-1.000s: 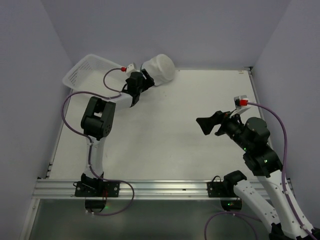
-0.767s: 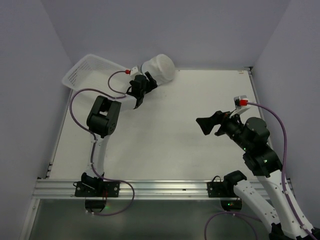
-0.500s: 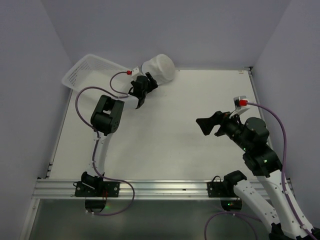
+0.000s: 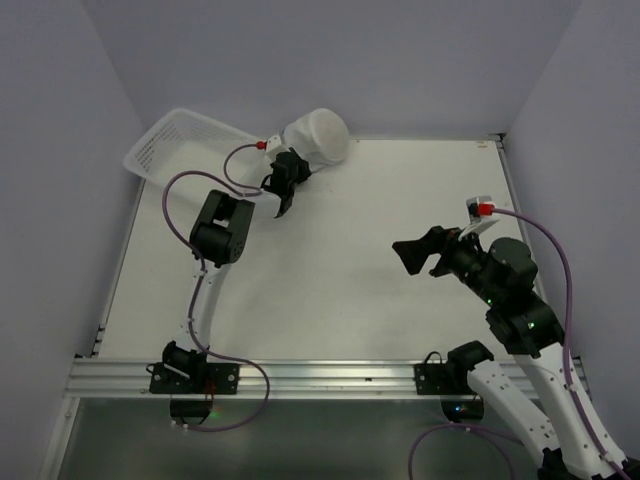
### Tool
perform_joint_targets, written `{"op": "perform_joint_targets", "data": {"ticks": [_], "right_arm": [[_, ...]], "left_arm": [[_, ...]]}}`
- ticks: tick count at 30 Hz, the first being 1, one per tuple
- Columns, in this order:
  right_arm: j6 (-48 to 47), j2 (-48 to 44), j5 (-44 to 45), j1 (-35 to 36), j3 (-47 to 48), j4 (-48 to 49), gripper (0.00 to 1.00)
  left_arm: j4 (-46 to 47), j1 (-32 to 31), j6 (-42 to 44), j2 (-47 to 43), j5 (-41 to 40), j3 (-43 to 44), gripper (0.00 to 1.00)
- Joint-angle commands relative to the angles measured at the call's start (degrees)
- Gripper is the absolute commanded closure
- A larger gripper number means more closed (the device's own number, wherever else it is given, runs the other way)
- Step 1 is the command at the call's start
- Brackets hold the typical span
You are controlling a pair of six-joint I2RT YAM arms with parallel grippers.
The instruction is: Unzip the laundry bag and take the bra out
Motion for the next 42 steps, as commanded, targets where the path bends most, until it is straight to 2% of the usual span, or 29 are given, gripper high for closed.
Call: {"op": "perform_joint_targets", "data": {"ticks": [1, 2, 3, 5, 10, 12, 14, 21, 25, 27, 33, 37, 40, 41, 42], "right_arm": [[0.3, -0.9, 0.4, -0.1, 0.1, -0.7, 0.01], [0.3, -1.2, 0.5, -0.1, 0.0, -0.7, 0.01], [0.3, -1.3, 0.6, -0.1, 0.1, -0.7, 0.01], [0.2, -1.8, 0.9, -0.2, 0.3, -0.6, 0.01], [0.2, -1.8, 2.1, -0.1, 1.1, 0.2, 0.01], [0.0, -1.7, 2.2, -0.1, 1.1, 0.7, 0.01], [0.0, -1.5, 2.1, -0.2, 0.9, 1.1, 0.01], [0.8, 0.2, -0.3, -0.1, -0.4, 3.1, 0.01], [0.3, 1.2, -3.6, -0.1, -2.5, 5.6, 0.01], [0.2, 1.9, -4.5, -0.1, -4.0, 7.2, 0.01], [1.2, 2.9, -4.5, -0.1, -7.2, 10.1, 0.01], [1.8, 1.7, -1.9, -0.1, -9.2, 9.2, 0.01], [2.9, -1.2, 2.2, -0.1, -10.7, 8.0, 0.01], [3.2, -2.2, 3.4, -0.1, -11.6, 7.9, 0.01], [3.9, -3.2, 5.5, -0.1, -12.0, 7.3, 0.01]], "left_arm": [[3.0, 0.2, 2.2, -0.8, -0.1, 0.9, 0.75], [2.6, 0.1, 2.8, -1.5, 0.4, 0.4, 0.81], [2.5, 0.1, 3.2, -3.5, 0.8, -1.4, 0.91], [2.2, 0.0, 4.7, -6.5, 2.2, -4.0, 1.0], [-5.1, -0.3, 11.6, -21.1, 5.5, -11.2, 1.0], [-12.5, -0.7, 17.1, -27.2, 5.6, -11.8, 1.0], [-19.8, -0.9, 22.2, -31.1, 4.9, -12.8, 1.0], [-32.2, -3.1, 38.7, -48.4, -1.8, -20.1, 1.0], [-32.8, -10.8, 47.9, -53.2, -10.9, -28.2, 1.0], [-32.7, -14.2, 48.8, -54.2, -14.6, -30.7, 1.0], [-31.8, -27.6, 46.8, -52.6, -30.5, -37.8, 1.0], [-31.9, -36.9, 42.6, -53.2, -33.8, -40.0, 1.0], [-31.8, -42.8, 39.2, -54.4, -37.1, -41.4, 0.9], [-32.2, -44.0, 38.3, -54.9, -37.2, -41.6, 0.83], [-32.6, -45.1, 37.6, -55.2, -37.4, -41.8, 0.79]]}}
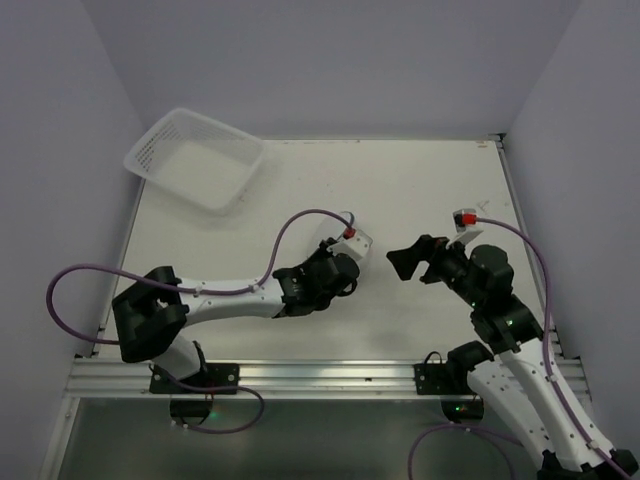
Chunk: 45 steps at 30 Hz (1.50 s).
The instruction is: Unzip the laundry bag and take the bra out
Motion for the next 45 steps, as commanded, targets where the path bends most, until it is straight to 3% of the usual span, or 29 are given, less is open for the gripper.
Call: {"op": "perform_joint_targets", "data": {"ticks": [1, 5, 6, 10, 15, 20, 24, 26, 30, 36, 45], "right_arm": [[2.6, -4.7, 6.3, -0.1, -1.4, 0.4, 0.01], [3.3, -9.2, 9.8, -0.1, -2.6, -0.9, 0.01], [3.4, -9.7, 9.9, -0.1, -2.7, -1.3, 0.01], [3.4, -10.7, 10.8, -0.1, -2.9, -2.1, 0.01], [2.7, -8.0, 10.3, -0.1, -2.0, -1.5, 0.01], [2.7, -2.5, 8.8, -0.1, 0.9, -3.4, 0.01], [3.0, 1.2, 6.4, -0.1, 1.6, -2.3, 0.01], [4.2, 2.7, 5.4, -0.1, 1.5, -1.7, 0.01], [7.0, 5.6, 2.5, -0.1, 1.2, -0.2, 0.01], [8.7, 7.4, 0.0, 0.0, 0.3, 2.0, 0.01], [7.9, 7.8, -3.0, 0.0, -0.7, 3.4, 0.01]], "left_arm": [[0.6, -5.6, -7.1, -3.6, -5.9, -1.2, 0.76], [-3.4, -9.0, -13.2, -5.8, -3.1, -0.9, 0.52], [-4.0, -9.3, -14.6, -7.0, -2.2, -0.7, 0.36], [-6.0, -9.5, -20.6, -10.5, 4.9, 0.7, 0.2], [-13.4, -9.5, -28.6, -15.6, 6.5, 2.7, 0.02], [-20.9, -5.8, -40.1, -19.6, 10.1, 3.3, 0.0], [-18.1, 4.7, -46.2, -23.0, 24.4, -1.6, 0.0], [-14.6, 7.0, -49.4, -25.3, 27.4, -3.5, 0.0], [-13.8, 9.4, -54.0, -26.6, 28.2, -4.9, 0.0], [-10.8, 12.8, -60.3, -23.1, 36.5, -7.5, 0.0], [3.4, 14.9, -69.0, -19.4, 43.8, -15.4, 0.05]]}}
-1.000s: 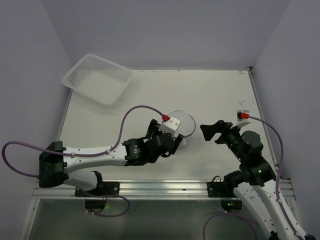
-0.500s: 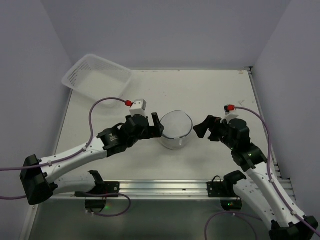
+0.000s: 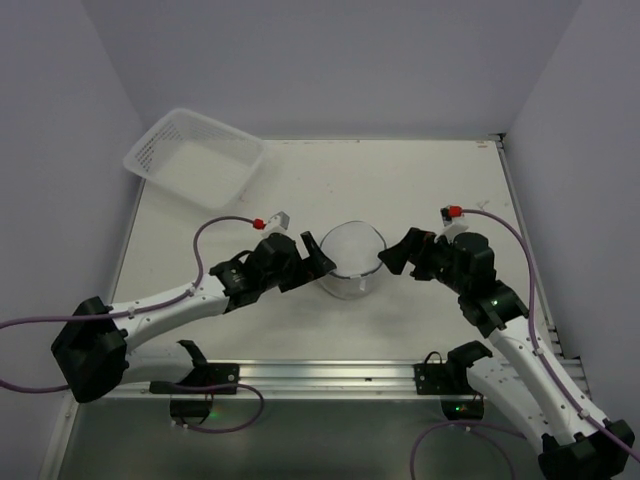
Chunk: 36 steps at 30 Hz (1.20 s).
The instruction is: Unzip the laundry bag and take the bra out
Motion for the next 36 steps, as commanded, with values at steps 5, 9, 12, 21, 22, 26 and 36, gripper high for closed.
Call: {"op": "perform_joint_targets", "data": {"ticks": [5, 9, 12, 21, 22, 26, 36], "right_arm": [[-0.4, -0.6, -2.7, 0.0, -0.2, 2.1, 0.01], [-1.2, -1.5, -2.7, 0.3, -1.6, 2.7, 0.01], [-0.9, -1.5, -3.5, 0.8, -3.5, 4.1, 0.01], [1.6, 2.5, -3.8, 3.1, -7.9, 9.5, 0.11], [1.7, 3.1, -3.5, 3.4, -7.8, 9.9, 0.11], [2.4, 5.7, -3.0, 5.2, -7.8, 10.9, 0.14], [1.5, 9.3, 0.3, 6.6, -9.3, 13.3, 0.21]], "left_arm": [[17.4, 0.5, -6.5, 4.9, 7.0, -2.5, 0.16], [21.4, 0.5, -7.2, 6.5, 7.6, -2.3, 0.28], [23.8, 0.5, -7.4, 7.4, 7.6, -2.3, 0.43], [24.7, 0.5, -5.5, 8.4, 7.3, 0.0, 1.0], [24.2, 0.5, -5.3, 8.3, 7.0, 0.3, 1.0], [22.7, 0.6, -4.4, 7.8, 5.7, 1.5, 1.0], [20.0, 4.2, -3.0, 7.3, 6.8, 3.2, 1.0]]}}
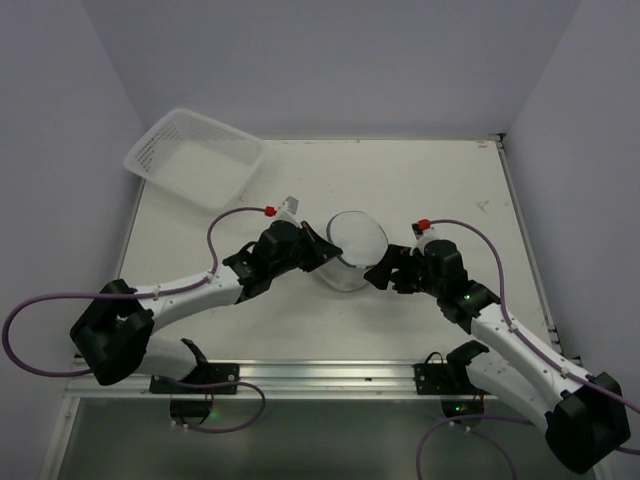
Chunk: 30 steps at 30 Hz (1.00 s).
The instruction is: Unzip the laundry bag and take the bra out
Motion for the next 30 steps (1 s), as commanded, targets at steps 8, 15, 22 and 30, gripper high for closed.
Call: {"op": "perform_joint_targets", "data": {"ticks": [8, 15, 22, 30], "right_arm": [[-5.7, 0.9, -5.5, 0.2, -3.5, 12.6, 0.36], [-11.3, 1.8, -5.8, 0.1, -5.8, 20.6, 0.42], [-14.0, 8.1, -10.2, 0.2, -5.1, 29.2, 0.47], [-15.3, 16.0, -13.2, 0.2, -4.8, 36.6, 0.51]], "left_arm": [[-4.3, 5.4, 3.2, -2.6, 3.5, 2.5, 1.0], [-6.5, 8.8, 4.0, -5.2, 7.3, 1.6, 1.0], [-8.3, 9.5, 5.0, -5.0, 10.7, 3.4, 1.0], [-8.2, 9.7, 4.2, -5.5, 11.5, 3.9, 1.0]]}}
